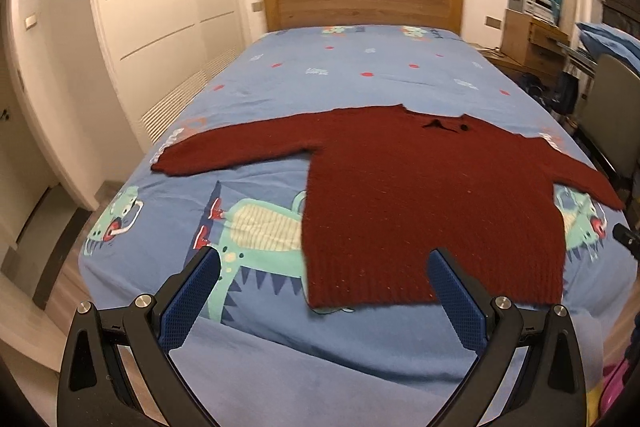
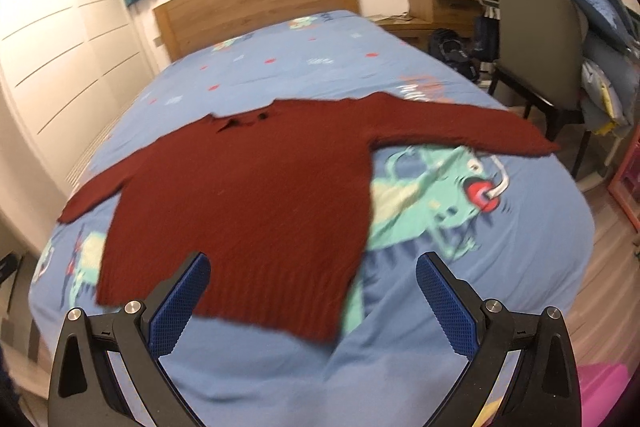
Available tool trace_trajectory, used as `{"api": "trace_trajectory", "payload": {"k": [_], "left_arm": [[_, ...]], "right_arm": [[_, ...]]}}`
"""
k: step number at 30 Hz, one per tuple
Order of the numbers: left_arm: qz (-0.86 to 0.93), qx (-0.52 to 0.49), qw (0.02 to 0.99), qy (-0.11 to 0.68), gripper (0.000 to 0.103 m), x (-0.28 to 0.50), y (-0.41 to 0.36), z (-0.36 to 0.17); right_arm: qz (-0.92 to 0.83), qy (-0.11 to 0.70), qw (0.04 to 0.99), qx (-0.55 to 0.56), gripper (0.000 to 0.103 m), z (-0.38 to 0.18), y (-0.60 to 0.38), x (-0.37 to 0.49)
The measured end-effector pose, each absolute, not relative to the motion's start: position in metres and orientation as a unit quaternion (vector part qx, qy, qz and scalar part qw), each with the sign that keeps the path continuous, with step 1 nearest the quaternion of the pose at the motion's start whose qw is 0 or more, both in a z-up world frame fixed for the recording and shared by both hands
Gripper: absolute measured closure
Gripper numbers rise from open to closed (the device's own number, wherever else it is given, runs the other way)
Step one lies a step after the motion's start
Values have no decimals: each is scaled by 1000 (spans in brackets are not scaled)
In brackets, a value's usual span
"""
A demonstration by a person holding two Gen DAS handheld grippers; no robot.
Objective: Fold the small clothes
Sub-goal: 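Grasp the cuff of the sweater sleeve with the right gripper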
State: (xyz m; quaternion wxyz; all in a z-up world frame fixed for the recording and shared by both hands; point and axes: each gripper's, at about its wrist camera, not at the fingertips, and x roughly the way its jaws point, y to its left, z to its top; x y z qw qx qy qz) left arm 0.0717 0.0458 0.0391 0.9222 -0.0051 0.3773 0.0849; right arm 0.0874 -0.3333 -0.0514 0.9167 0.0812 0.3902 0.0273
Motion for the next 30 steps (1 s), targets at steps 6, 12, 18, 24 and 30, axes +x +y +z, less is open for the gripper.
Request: {"api": "trace_trajectory", "payload": {"k": [6, 12, 18, 24, 30], "left_arm": [[114, -12, 912, 394, 1, 87, 57, 37], [141, -22, 902, 406, 1, 104, 62, 34], [158, -28, 894, 419, 1, 117, 62, 26], [167, -28, 889, 426, 1, 131, 58, 23], [168, -42, 884, 435, 1, 138, 58, 17]], "right_arm": [[-14, 393, 911, 123, 0, -70, -393, 135], [-77, 406, 885, 215, 1, -108, -482, 181], [-126, 409, 854, 297, 4, -145, -569, 215], [-152, 406, 827, 356, 7, -173, -626, 234], [-146, 378, 815, 414, 16, -186, -670, 254]]}}
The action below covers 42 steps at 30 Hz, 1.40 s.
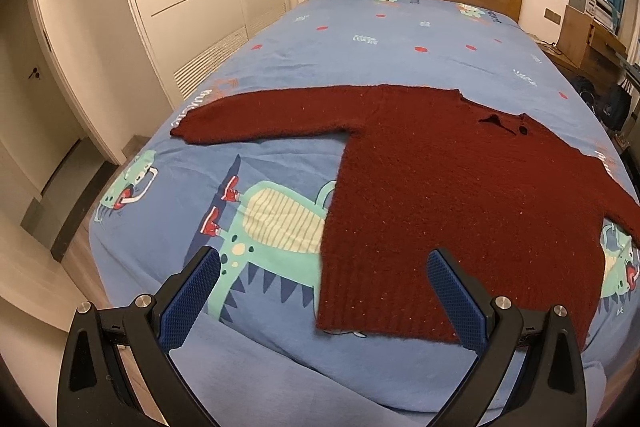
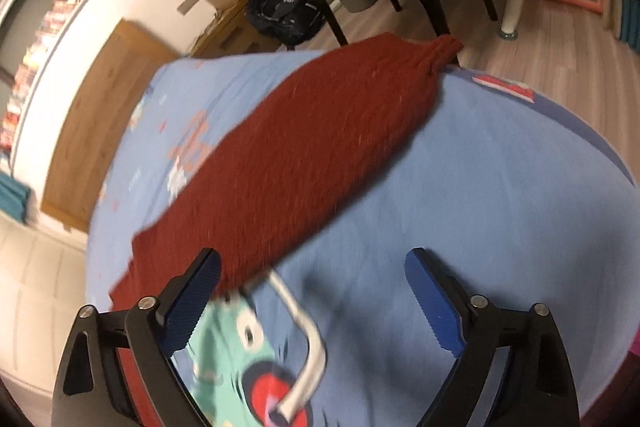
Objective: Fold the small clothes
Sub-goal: 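Grasp the cuff of the sweater sleeve with the right gripper, then lift the sleeve and fold it across the sweater body with the right gripper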
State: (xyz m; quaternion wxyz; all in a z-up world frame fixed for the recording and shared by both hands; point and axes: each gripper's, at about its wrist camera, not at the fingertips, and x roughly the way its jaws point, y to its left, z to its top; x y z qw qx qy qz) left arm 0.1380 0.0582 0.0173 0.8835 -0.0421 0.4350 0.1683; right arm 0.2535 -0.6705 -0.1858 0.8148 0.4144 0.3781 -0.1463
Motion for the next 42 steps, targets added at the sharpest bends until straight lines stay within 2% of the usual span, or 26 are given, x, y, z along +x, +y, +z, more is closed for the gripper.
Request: {"api": "trace_trajectory", "payload": {"k": [4, 8, 11, 14, 17, 19, 30, 42], "left_arm": [[172, -40, 883, 435, 1, 142, 54, 16], [169, -36, 883, 437, 1, 145, 49, 13], [167, -34, 884, 436, 1, 146, 46, 13], [175, -36, 885, 430, 2, 145, 47, 14], [178, -47, 886, 426, 2, 145, 51, 16], [178, -46, 886, 425, 2, 145, 51, 17], [151, -67, 886, 434, 2, 147, 61, 11], [122, -109, 880, 445, 2, 137, 92, 3]], "right_arm": [[-144, 351, 803, 459, 26, -194, -698, 261], [-136, 326, 796, 492, 27, -200, -719, 268], [-136, 311, 791, 510, 32, -203, -731, 275], [-144, 301, 783, 524, 47, -205, -738, 279], [-153, 304, 772, 537, 67, -208, -741, 284], [-152, 309, 765, 544, 90, -208, -744, 286], [-99, 296, 805, 504, 93, -151, -721, 317], [47, 294, 818, 492, 94, -80, -592, 397]]}}
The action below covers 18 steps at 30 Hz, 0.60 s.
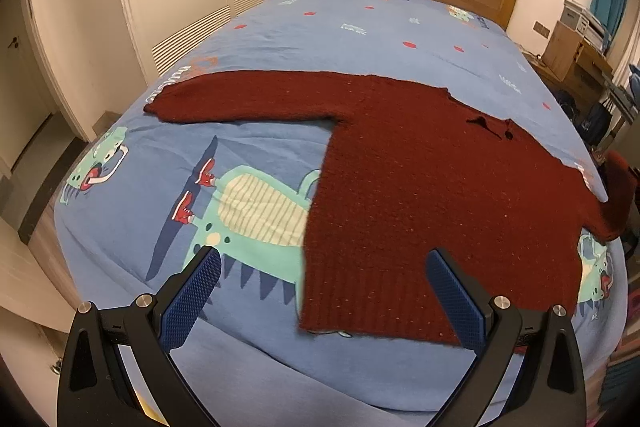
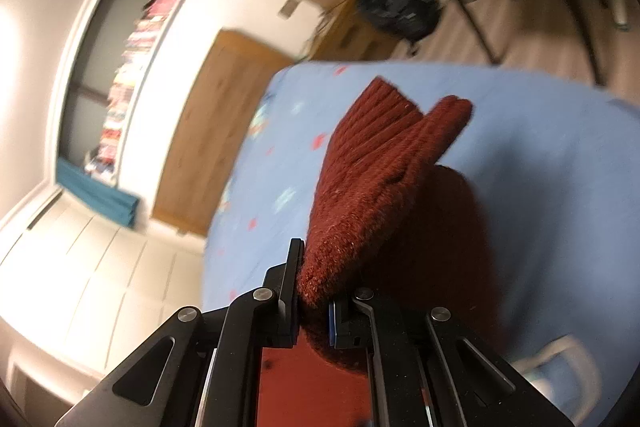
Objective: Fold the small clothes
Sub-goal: 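Lift the sleeve and fold it across the sweater body with the right gripper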
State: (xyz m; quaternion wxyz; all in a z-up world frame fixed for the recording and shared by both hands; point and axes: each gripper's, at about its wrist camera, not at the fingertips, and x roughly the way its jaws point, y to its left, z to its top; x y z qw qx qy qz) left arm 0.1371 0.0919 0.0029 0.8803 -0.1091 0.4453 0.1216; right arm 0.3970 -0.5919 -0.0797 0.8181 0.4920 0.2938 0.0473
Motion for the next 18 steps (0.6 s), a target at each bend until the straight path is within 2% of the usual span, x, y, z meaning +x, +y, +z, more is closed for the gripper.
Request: {"api": "trace_trajectory", "payload": {"k": [18], "left_arm": [[181, -180, 856, 450, 2, 101, 190, -22]], "right_arm": [[235, 372, 798, 412, 94, -49, -288, 481]]}}
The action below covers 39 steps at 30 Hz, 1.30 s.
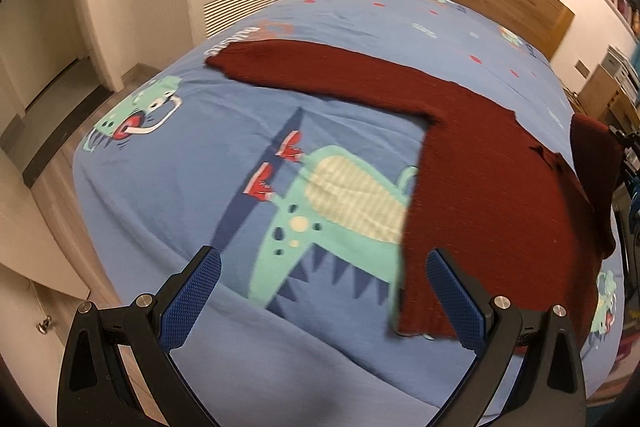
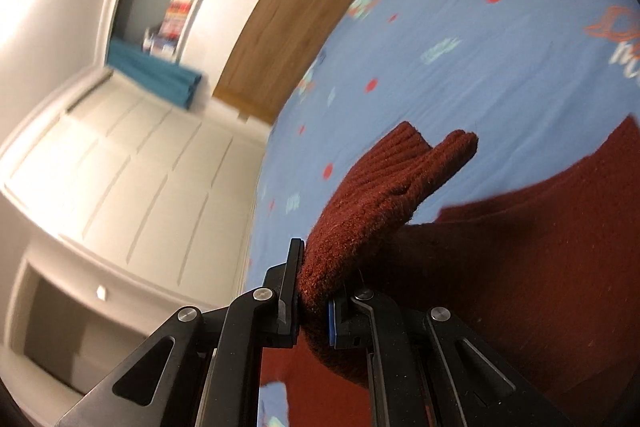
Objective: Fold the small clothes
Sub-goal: 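Lift the sleeve and fold it across the sweater body with the right gripper, then release the sleeve onto the body and withdraw the right gripper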
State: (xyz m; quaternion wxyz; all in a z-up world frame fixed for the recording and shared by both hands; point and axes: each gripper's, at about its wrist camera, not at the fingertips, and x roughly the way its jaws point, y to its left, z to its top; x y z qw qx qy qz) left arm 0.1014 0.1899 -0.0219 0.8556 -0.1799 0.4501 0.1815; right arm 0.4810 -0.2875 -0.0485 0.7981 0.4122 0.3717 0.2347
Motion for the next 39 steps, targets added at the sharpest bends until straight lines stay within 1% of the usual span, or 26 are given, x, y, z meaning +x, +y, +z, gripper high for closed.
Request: {"api": "trace_trajectory", "payload": {"k": [6, 9, 15, 18, 24, 27, 29, 31, 33, 37, 39], "left_arm": [[201, -182, 850, 452, 2, 92, 208, -30], [204, -189, 847, 454, 2, 88, 214, -34], [208, -193, 844, 456, 2, 86, 220, -40], [204, -193, 843, 458, 2, 88, 219, -43], [197, -187, 848, 456, 2, 91, 213, -42], [200, -186, 849, 453, 2, 90, 214, -41], [205, -185, 850, 449, 2, 89, 213, -39], [205, -180, 852, 446, 2, 90, 211, -38], [199, -177, 859, 437, 2, 91, 208, -34], [183, -173, 867, 431, 2, 95, 201, -28], [172, -178, 864, 438, 2, 99, 200, -29]], "right_arm": [[253, 427, 803, 330, 94, -72, -209, 485], [261, 461, 799, 285, 93, -95, -176, 481], [269, 512, 794, 190, 93, -134, -134, 461], [270, 524, 791, 160, 92, -151, -132, 441], [270, 528, 793, 142, 90, -157, -103, 440], [263, 540, 792, 110, 85, -166, -90, 435], [262, 545, 790, 100, 79, -170, -87, 432], [268, 542, 791, 98, 66, -167, -83, 428], [280, 539, 789, 92, 62, -161, -78, 426], [308, 523, 791, 82, 62, -142, -80, 417], [308, 511, 799, 82, 62, -132, -96, 412]]}}
